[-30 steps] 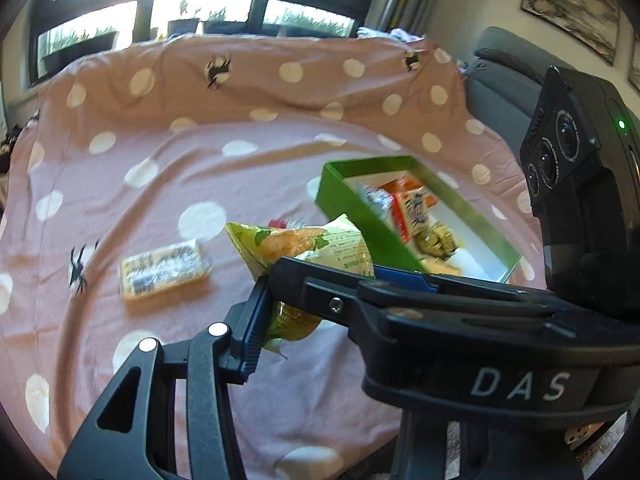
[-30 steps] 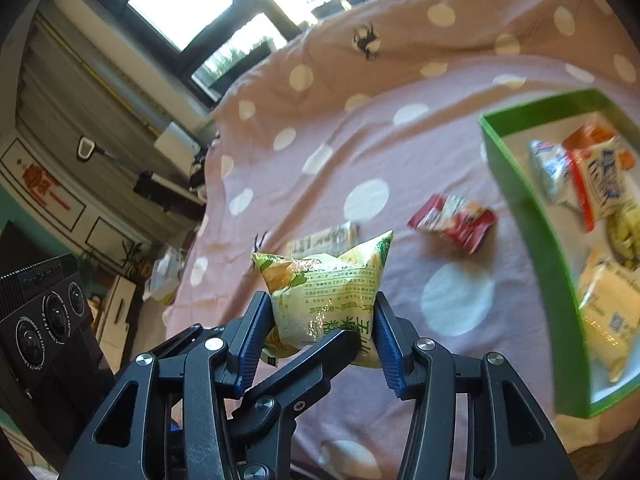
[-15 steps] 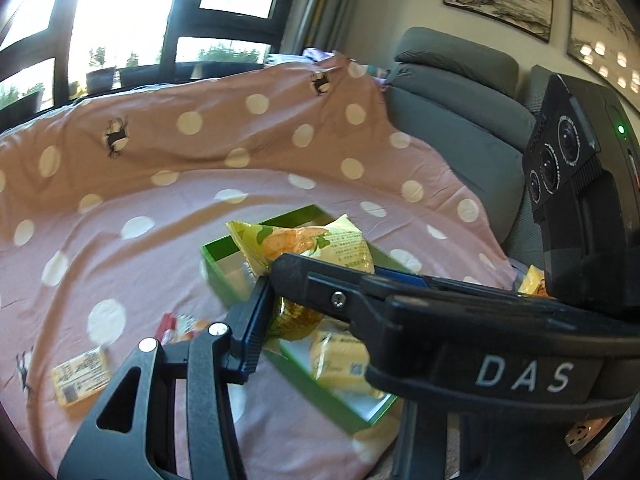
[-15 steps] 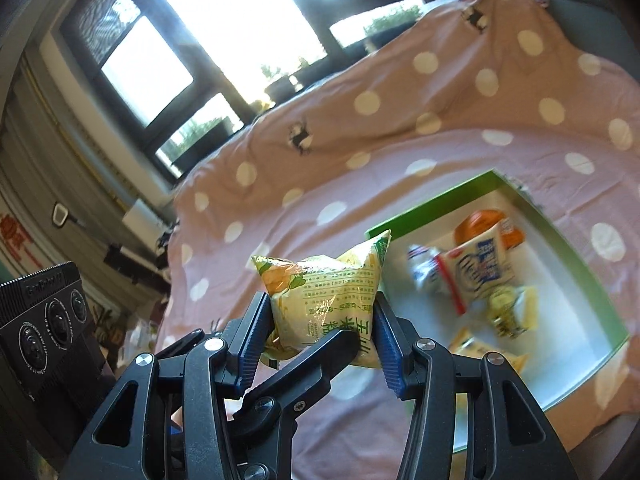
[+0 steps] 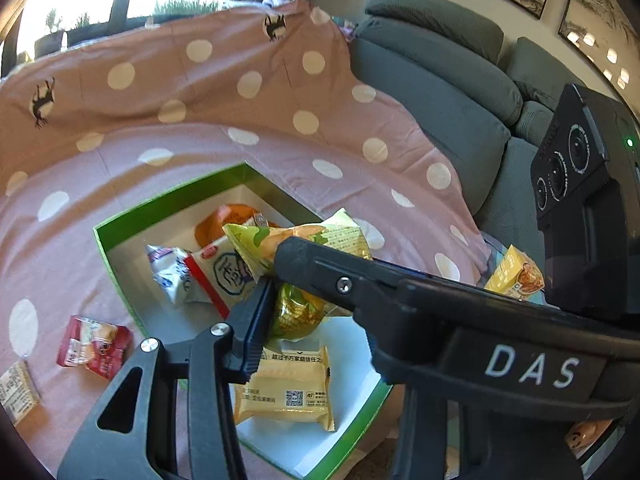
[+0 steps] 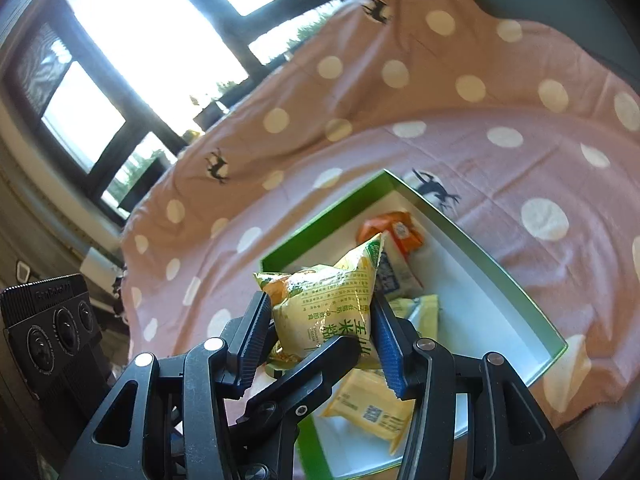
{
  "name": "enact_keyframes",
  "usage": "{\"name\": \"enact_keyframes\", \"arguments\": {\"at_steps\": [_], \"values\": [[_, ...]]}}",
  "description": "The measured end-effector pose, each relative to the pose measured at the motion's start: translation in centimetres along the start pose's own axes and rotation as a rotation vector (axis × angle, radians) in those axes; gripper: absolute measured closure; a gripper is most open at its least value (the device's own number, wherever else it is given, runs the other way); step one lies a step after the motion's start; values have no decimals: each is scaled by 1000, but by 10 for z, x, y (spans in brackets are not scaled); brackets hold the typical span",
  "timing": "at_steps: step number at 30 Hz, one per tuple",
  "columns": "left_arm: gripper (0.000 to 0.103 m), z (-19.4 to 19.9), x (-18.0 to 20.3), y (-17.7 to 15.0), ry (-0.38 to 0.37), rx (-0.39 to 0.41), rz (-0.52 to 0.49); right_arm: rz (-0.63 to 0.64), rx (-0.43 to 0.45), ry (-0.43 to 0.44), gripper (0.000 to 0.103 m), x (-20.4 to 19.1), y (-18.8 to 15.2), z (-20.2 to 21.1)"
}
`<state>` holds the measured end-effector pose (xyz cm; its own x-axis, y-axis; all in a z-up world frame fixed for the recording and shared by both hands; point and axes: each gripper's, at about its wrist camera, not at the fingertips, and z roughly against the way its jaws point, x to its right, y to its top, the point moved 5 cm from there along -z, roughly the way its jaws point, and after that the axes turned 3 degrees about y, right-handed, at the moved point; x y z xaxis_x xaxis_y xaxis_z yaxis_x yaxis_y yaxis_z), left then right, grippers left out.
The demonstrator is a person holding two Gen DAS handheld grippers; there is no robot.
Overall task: Organize snacks
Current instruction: 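Carry the yellow-green snack bag over the green box and lower it, then open the right gripper and withdraw toward the red candy packet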
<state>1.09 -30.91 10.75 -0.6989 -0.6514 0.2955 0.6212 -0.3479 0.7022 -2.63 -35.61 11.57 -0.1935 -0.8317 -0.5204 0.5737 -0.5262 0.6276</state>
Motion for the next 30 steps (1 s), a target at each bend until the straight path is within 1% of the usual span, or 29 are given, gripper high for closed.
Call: {"name": "enact_keyframes", "arguments": {"at_steps": [6,14,17,25,30], "values": [[61,-25,-5,-8,-22,-87,28,-54,-70,-40,50,24,-4,-19],[61,-42,-9,-15,-21,-153,53,-93,-125,-57,50,37,-11,-34],[62,-49,-12,-18,-27,-184,75,-96,-140,-78,50,40,-13,-38],[62,-58,-17,-23,-29,-229,104,-96,-159,-125,50,43,-17,-44],[61,-53,-17,-27,-16,-226,104,-90,-173,-153,49,43,-20,-46]]}}
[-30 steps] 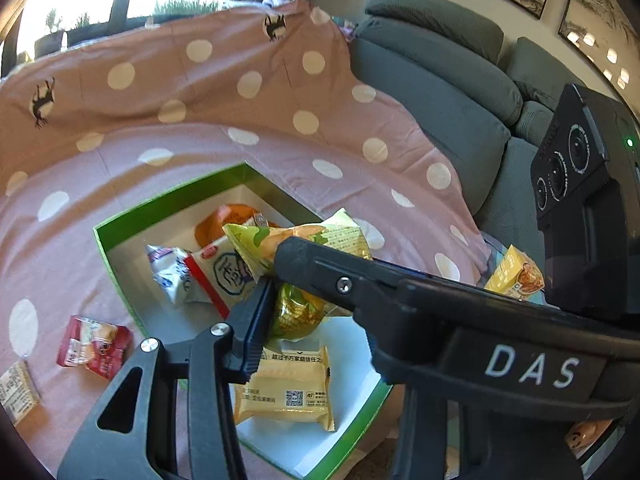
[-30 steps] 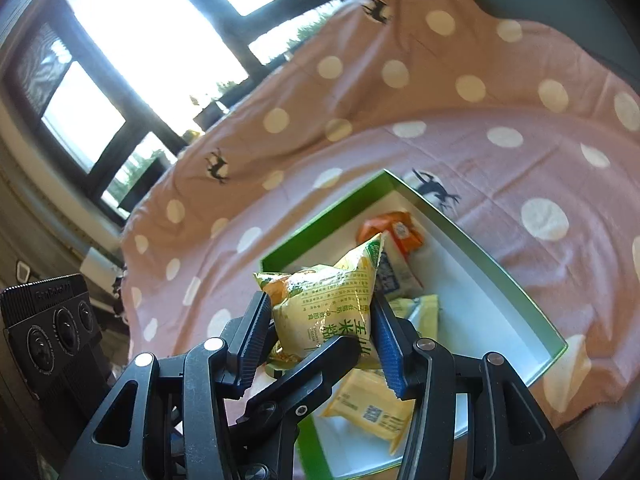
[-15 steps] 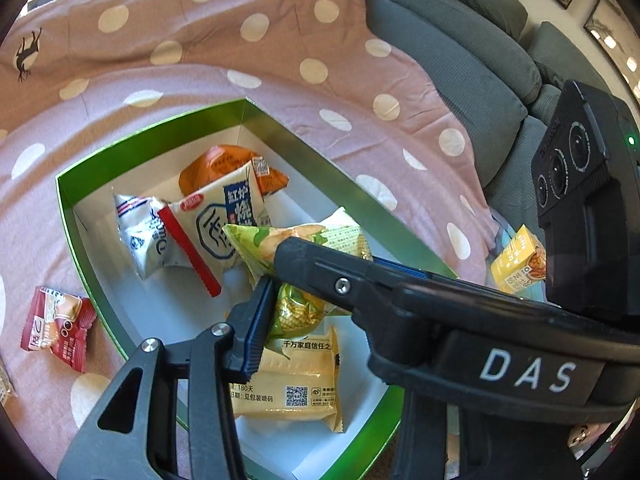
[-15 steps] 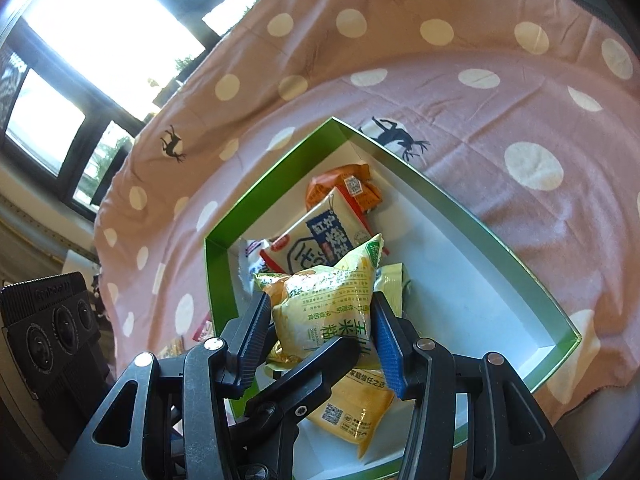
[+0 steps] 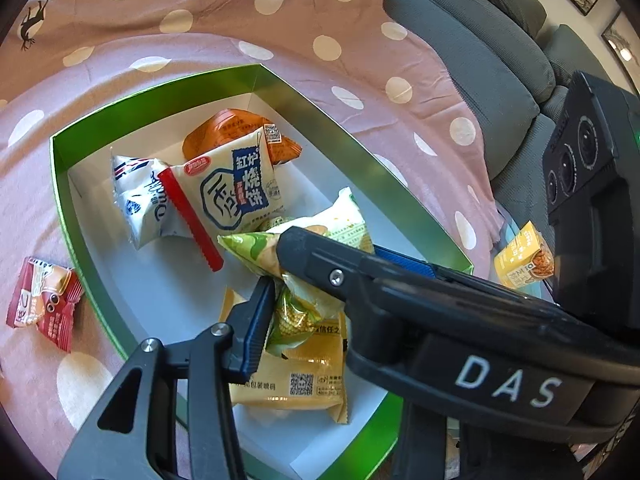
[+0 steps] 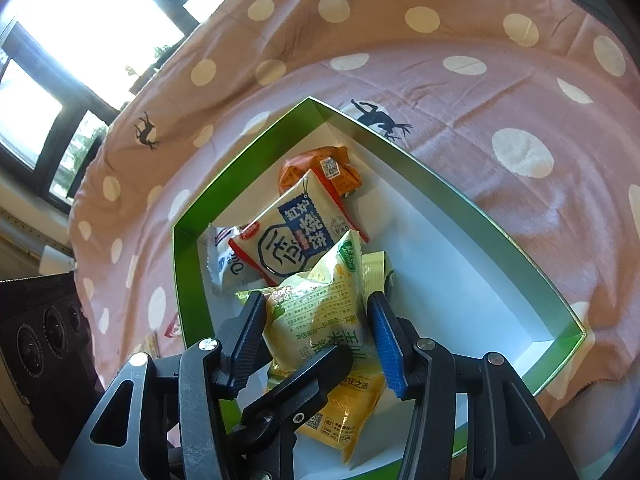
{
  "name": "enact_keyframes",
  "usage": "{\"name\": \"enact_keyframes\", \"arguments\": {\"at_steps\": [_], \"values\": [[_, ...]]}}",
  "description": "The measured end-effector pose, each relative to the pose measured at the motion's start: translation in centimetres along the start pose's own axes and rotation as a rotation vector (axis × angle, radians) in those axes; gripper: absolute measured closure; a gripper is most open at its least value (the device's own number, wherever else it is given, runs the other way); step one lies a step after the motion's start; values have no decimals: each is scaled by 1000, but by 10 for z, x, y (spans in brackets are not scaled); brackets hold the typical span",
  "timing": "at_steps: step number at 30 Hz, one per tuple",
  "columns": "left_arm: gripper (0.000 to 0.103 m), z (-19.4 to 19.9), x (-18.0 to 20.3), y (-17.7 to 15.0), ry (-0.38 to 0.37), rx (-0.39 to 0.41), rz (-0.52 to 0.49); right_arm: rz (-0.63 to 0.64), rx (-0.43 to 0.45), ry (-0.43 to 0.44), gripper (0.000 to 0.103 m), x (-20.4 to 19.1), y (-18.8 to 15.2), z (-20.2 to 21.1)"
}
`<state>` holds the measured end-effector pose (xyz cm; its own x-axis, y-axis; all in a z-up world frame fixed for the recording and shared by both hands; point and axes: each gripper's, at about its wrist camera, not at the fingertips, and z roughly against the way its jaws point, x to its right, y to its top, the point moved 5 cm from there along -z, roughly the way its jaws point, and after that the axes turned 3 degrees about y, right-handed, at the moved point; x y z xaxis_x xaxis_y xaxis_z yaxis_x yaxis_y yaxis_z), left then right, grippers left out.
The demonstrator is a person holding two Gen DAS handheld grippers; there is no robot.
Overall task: Organize snacks
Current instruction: 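Open the right gripper and withdraw toward the red candy packet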
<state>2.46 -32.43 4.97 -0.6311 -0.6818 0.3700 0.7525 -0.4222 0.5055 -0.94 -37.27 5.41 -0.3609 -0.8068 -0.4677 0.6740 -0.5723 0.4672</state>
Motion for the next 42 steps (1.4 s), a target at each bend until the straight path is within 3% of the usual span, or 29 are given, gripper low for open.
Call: {"name": "enact_keyframes", "arguments": {"at_steps": [2,4,8,10,13,15,17,19,21,24,26,28,32,34,42], "values": [[58,9,1,-2,25,17,-18,13,3,-20,47,-3,-2,2],[54,20,0,-3,51,44,-35,40,28,-55,33,-8,-4,9],[37,53,-9,-10,84,109,-27,79,75,-84,30,-21,-7,22],[31,76,-20,-16,106,159,-5,107,100,-103,23,-30,-10,32],[16,110,-39,-26,152,218,41,150,136,-104,23,-48,-14,44],[16,132,-56,-36,194,251,73,177,143,-91,23,-62,-18,49],[7,153,-78,-49,264,281,119,203,140,-74,21,-75,-21,50],[4,168,-101,-63,338,304,171,237,126,-47,13,-95,-27,47],[4,180,-126,-79,394,307,230,274,104,-22,13,-115,-34,40],[4,192,-162,-104,417,297,346,321,32,32,13,-146,-46,19],[4,199,-182,-123,423,290,426,369,-55,92,13,-173,-55,-6],[4,203,-194,-137,435,289,481,371,-137,99,13,-189,-61,-32],[4,209,-211,-162,426,276,567,302,-251,-5,13,-199,-67,-87],[4,213,-212,-172,423,270,578,239,-250,-111,13,-194,-65,-114],[4,219,-209,-181,451,260,529,146,-221,-311,13,-177,-57,-158]]}}
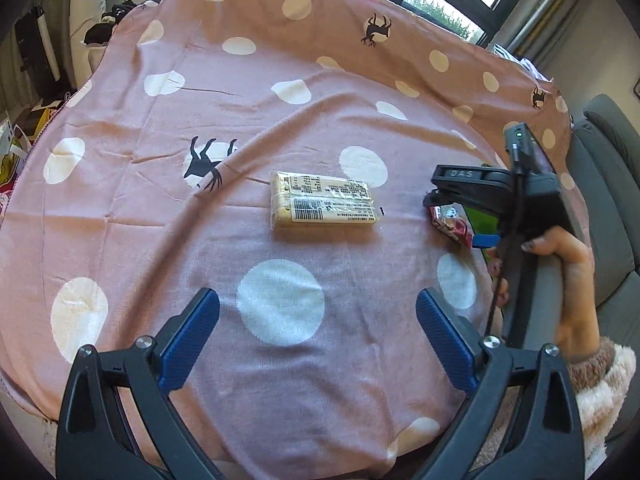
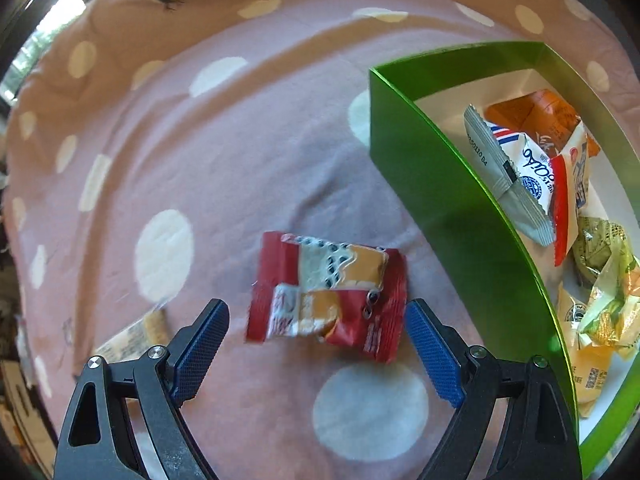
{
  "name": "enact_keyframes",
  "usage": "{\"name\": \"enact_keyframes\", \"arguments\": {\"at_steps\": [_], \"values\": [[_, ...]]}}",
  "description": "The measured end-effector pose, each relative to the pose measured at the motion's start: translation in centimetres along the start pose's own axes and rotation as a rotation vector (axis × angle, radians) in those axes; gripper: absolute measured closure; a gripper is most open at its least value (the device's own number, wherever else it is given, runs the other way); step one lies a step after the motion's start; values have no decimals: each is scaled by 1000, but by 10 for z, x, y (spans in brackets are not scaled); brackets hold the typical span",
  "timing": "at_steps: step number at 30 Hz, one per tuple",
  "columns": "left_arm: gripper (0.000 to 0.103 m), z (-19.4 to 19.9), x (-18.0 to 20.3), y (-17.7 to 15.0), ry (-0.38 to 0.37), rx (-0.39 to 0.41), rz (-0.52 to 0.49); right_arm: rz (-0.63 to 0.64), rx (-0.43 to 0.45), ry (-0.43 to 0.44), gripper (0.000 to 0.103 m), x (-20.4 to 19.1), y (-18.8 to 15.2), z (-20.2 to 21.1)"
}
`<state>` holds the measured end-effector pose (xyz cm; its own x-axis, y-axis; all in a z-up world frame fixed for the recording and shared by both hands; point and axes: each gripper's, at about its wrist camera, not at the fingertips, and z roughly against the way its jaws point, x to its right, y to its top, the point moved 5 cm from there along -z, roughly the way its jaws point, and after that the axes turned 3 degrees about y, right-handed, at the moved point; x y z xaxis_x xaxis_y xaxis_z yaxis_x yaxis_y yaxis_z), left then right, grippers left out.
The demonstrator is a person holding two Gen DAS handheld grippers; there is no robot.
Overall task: Organize snacks
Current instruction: 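Open the right gripper and withdraw toward the red candy packet, then close the right gripper on the red-brown candy packet and lift it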
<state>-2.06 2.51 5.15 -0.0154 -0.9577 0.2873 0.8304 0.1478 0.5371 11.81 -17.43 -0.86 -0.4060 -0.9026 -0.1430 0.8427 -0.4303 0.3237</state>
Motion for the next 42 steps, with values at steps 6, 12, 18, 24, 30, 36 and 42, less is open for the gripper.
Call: {"name": "enact_keyframes", "arguments": {"at_steps": [6,12,18,24,30,36,42], "values": [[4,-3,4,-1,10,4,-26,20,-12,-13,17,1,0,-14],[4,-3,2,-3,21,5,-26,146,50,-59,29,-7,-11,-8],[4,-3,-6,-2,41,8,-3,215,-13,121,32,-11,-35,17],[4,-6,-26,-2,82,2,45,401,-43,219,32,-26,-91,42],[4,-12,-47,-6,119,-20,101,566,-53,208,25,-43,-136,48],[4,-17,-47,-9,125,-38,102,634,-18,82,23,-35,-144,46],[4,-27,-31,-13,119,-61,63,633,16,84,23,-19,-140,57]]}}
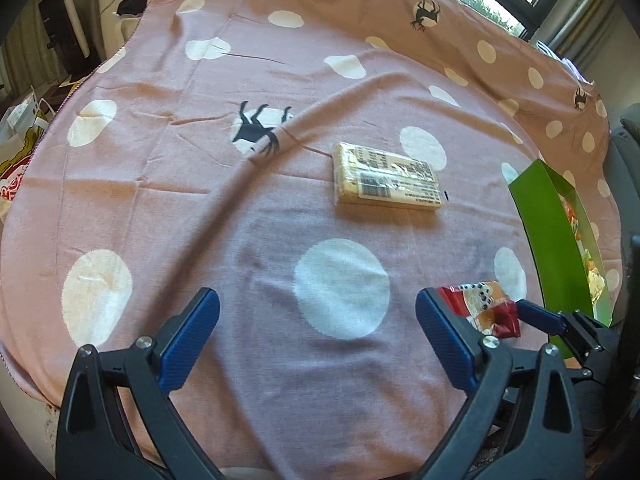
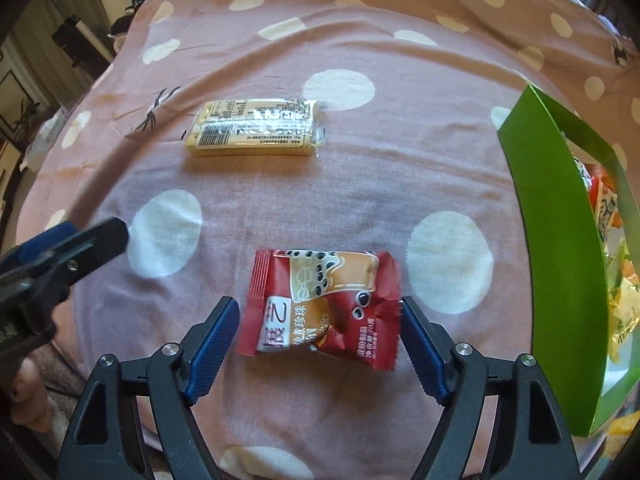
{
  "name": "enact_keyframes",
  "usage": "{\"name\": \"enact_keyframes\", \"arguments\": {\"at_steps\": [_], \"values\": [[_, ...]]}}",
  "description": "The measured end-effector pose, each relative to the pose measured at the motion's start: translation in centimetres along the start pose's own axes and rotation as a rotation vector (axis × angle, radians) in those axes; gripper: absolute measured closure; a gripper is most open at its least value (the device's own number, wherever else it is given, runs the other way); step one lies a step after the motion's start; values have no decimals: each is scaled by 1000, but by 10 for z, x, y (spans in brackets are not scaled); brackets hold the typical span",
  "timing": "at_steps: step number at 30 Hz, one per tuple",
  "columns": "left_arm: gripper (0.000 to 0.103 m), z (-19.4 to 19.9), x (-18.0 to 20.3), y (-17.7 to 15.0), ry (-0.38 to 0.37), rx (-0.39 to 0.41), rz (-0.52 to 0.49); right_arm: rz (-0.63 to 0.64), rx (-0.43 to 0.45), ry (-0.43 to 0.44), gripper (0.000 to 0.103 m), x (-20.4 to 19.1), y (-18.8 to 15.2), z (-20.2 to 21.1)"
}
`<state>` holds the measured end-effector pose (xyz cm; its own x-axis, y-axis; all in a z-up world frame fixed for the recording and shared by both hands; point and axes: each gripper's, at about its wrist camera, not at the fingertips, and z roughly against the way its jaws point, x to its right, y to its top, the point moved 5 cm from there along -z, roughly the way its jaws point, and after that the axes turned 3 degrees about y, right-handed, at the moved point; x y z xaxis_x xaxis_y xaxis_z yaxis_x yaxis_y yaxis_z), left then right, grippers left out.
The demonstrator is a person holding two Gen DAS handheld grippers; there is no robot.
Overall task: Organize snacks
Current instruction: 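Close the right gripper on the red-brown candy packet and lift it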
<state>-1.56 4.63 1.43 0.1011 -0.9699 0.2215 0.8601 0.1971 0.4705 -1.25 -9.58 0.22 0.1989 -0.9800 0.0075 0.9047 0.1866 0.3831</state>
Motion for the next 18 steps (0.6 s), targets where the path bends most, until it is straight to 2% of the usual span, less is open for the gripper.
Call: {"name": "enact_keyframes", "arguments": {"at_steps": [3,9,14,17,18], "values": [[4,-3,9,-3,-8,-13,-19,-7,28,3,16,7,-4,12],[6,-7,27,-6,-37,-34,-46,-85,91,55,16,21,0,28],[16,-14,52,-14,-96,-75,-78,-233,166,181,16,51,9,31],[23,-20,70,-19,-129,-101,-100,-302,159,254,17,61,11,21],[26,-23,76,-22,-139,-117,-106,-315,152,277,20,62,11,16]]}}
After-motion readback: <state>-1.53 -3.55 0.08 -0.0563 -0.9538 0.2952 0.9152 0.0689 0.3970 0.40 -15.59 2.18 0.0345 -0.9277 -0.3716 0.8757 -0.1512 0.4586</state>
